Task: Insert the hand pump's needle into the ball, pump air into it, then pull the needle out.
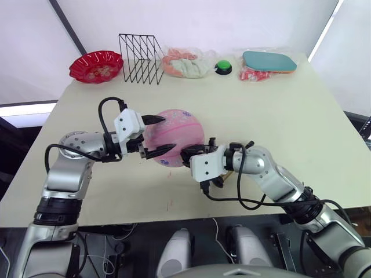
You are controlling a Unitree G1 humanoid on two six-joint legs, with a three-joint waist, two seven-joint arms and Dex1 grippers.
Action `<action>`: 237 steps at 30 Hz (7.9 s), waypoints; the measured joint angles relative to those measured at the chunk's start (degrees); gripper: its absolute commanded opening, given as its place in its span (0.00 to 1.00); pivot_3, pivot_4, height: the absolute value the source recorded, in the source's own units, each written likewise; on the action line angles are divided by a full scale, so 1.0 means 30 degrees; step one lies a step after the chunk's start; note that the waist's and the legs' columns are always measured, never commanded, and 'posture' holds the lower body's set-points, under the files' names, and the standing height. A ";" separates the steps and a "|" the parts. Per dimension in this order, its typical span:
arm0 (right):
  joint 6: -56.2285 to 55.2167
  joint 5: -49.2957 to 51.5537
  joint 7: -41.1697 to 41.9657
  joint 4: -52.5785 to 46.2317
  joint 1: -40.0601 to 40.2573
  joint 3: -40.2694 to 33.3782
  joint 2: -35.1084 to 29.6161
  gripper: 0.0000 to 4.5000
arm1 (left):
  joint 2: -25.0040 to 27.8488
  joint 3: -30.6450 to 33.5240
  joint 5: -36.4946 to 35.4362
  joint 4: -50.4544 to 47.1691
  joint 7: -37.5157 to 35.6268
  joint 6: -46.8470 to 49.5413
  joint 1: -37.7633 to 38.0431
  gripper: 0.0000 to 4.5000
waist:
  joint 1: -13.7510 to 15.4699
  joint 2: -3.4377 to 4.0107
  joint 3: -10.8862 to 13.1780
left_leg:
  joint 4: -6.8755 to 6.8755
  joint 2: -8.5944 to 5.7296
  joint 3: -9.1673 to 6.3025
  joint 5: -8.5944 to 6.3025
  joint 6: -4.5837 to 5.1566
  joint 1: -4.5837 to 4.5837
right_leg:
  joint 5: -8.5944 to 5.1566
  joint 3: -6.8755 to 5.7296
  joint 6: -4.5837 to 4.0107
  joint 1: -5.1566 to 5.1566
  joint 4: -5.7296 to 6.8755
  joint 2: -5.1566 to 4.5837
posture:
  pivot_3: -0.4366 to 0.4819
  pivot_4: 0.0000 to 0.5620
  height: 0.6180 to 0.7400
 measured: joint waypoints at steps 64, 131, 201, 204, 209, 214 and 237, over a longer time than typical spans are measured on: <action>-0.0621 0.0708 -0.0404 0.0329 0.0845 -0.1875 0.0660 0.08 | 0.0189 -0.0480 0.0466 0.0071 0.1138 -0.0398 0.0438 1.00 | 0.0034 0.0024 0.0008 | -0.0011 -0.0005 -0.0006 0.0001 -0.0002 -0.0004 | -0.0004 0.0004 0.0003 0.0000 -0.0007 -0.0005 | 0.48 0.27 1.00; 0.5129 0.4549 -0.0843 -0.3472 0.2674 -0.3218 -0.0786 0.08 | 0.0854 -0.3071 0.0821 0.0207 0.1985 -0.0886 -0.0645 1.00 | 0.0686 0.0131 -0.0054 | -0.0010 -0.0079 -0.0049 -0.0001 0.0002 -0.0026 | -0.0029 -0.0021 0.0034 0.0045 -0.0041 -0.0064 | 0.48 0.27 1.00; 0.6161 0.9872 -0.0824 -0.3377 0.1072 -1.0424 -0.4136 0.08 | -0.0336 0.6934 -1.1124 -0.7713 0.2128 0.7098 0.9413 1.00 | -0.0284 0.0130 0.0119 | -0.0364 0.0231 0.0034 -0.0101 -0.0124 -0.0067 | -0.0020 -0.0880 -0.0051 -0.0143 -0.0347 -0.0451 | 0.48 0.27 1.00; 0.5615 0.9831 -0.1034 -0.1630 0.0447 -1.0578 -0.3731 0.08 | -0.0984 0.7077 -1.1602 -0.8738 0.2593 0.7145 1.0379 1.00 | -0.0295 0.0126 0.0122 | -0.0362 0.0236 0.0034 -0.0101 -0.0124 -0.0061 | -0.0012 -0.0880 -0.0064 -0.0141 -0.0340 -0.0446 | 0.48 0.27 1.00; 0.5354 0.9876 -0.1147 0.0404 0.1008 -1.0565 -0.3291 0.08 | -0.1746 0.7150 -1.1957 -0.9548 0.3026 0.7011 1.1291 1.00 | -0.0221 0.0126 0.0122 | -0.0339 0.0236 0.0034 -0.0101 -0.0124 -0.0074 | 0.0002 -0.0880 -0.0086 -0.0140 -0.0336 -0.0443 | 0.48 0.27 1.00; 0.6035 1.0250 -0.1378 0.1019 0.1593 -1.0635 -0.2933 0.08 | -0.1896 0.7960 -1.2582 -0.9558 0.3596 0.6954 1.1210 1.00 | -0.0206 0.0125 0.0122 | -0.0312 0.0239 0.0043 -0.0101 -0.0122 -0.0066 | 0.0019 -0.0877 -0.0110 -0.0138 -0.0324 -0.0437 | 0.48 0.27 1.00; 0.7251 1.1444 -0.1680 0.0714 0.4905 -1.2015 -0.3068 0.08 | -0.1162 0.8465 -1.1815 -1.0599 0.1423 0.6186 1.4097 1.00 | -0.0326 0.0123 0.0120 | -0.0195 0.0287 0.0078 -0.0102 -0.0120 -0.0038 | 0.0063 -0.0734 -0.0184 -0.0099 -0.0289 -0.0295 | 0.48 0.27 1.00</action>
